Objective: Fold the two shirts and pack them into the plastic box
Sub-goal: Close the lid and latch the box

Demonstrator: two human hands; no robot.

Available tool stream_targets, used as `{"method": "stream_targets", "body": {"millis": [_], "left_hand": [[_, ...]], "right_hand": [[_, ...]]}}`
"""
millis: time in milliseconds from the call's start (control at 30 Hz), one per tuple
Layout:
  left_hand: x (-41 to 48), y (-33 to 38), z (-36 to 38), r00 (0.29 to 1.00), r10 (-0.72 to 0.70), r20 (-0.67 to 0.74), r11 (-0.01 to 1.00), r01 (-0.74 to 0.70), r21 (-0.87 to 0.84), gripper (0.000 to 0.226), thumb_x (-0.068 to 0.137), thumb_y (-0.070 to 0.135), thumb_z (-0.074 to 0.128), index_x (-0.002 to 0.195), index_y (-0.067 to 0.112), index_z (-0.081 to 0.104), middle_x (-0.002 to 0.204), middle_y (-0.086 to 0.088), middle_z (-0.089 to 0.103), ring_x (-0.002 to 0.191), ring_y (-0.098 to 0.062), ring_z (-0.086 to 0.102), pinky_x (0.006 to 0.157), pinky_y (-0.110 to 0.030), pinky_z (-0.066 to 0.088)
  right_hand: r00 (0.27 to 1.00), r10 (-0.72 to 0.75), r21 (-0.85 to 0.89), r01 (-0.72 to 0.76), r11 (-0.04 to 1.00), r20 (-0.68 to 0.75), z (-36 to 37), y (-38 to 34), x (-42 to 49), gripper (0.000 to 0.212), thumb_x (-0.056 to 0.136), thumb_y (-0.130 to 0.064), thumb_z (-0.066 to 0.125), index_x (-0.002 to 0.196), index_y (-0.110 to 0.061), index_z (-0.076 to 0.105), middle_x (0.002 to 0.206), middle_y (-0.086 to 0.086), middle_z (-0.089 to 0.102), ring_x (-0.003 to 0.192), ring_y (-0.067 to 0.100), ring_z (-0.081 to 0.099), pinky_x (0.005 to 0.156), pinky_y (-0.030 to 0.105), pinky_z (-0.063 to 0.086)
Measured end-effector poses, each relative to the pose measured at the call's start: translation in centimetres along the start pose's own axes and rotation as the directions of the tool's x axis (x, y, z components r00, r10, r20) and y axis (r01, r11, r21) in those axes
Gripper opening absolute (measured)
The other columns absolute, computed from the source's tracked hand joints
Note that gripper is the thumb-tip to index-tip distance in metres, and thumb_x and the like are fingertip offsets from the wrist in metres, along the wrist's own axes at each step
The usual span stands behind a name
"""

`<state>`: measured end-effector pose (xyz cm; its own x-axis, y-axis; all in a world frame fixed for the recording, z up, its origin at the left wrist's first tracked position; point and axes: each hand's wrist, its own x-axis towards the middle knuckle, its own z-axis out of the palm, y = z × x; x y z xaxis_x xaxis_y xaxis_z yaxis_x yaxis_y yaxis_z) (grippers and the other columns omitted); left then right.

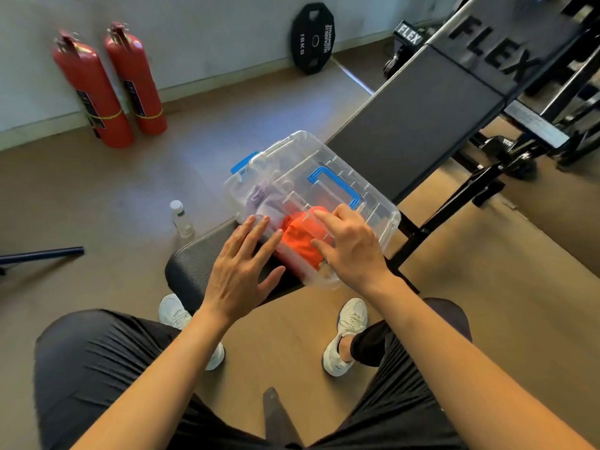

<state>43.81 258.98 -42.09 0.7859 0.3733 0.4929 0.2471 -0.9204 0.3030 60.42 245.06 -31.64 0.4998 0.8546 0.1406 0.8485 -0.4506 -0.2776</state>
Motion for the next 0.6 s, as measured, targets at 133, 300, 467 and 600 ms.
{"method": "stream_targets", "body": {"millis": [133,300,467,600], "left_hand": [[-0.1,-0.2,-0.1,0.995,-0.097,-0.010,0.995,0.097,-0.032,0.059,0.092,0.036,0.063,0.147,0.016,0.052,0.156,-0.014,0.046,0.147,-0.038,0.038,0.117,-0.052,0.038],[0.3,-0.6,0.5,0.957,-0.103,0.270,0.995,0.095,0.042,0.072,0.092,0.054,0.048,0.158,0.029,0.030,0.161,-0.009,0.039,0.149,-0.035,0.035,0.117,-0.050,0.037],[0.5,-0.6,0.9,0.909,-0.086,0.409,0.996,0.068,0.060,0.080,0.091,0.064,0.036,0.161,0.030,0.019,0.167,-0.003,0.027,0.151,-0.029,0.032,0.117,-0.045,0.035],[0.6,-0.7,0.7,0.897,-0.102,0.430,0.995,0.100,0.029,0.081,0.091,0.066,0.038,0.161,0.032,0.014,0.169,0.002,0.022,0.151,-0.027,0.030,0.114,-0.045,0.036]], "right_hand": [[0.999,0.029,0.099,-0.032,0.995,0.035,1.3,0.3,0.0,0.048,0.089,-0.035,0.073,0.134,-0.023,0.060,0.104,0.007,0.056,0.095,0.025,0.057,0.079,0.045,0.057],[0.997,0.036,0.135,-0.045,0.990,0.064,1.5,0.4,0.8,0.051,0.089,-0.035,0.073,0.136,-0.023,0.059,0.112,0.007,0.059,0.103,0.023,0.059,0.084,0.045,0.059],[0.996,-0.007,0.178,-0.009,0.984,0.089,3.0,-0.7,1.0,0.050,0.088,-0.031,0.070,0.134,-0.018,0.059,0.112,0.009,0.059,0.102,0.028,0.060,0.086,0.048,0.057],[0.997,-0.008,0.151,-0.004,0.989,0.080,4.1,-0.6,1.6,0.052,0.090,-0.033,0.069,0.138,-0.018,0.057,0.110,0.011,0.057,0.102,0.028,0.055,0.087,0.047,0.054]]}}
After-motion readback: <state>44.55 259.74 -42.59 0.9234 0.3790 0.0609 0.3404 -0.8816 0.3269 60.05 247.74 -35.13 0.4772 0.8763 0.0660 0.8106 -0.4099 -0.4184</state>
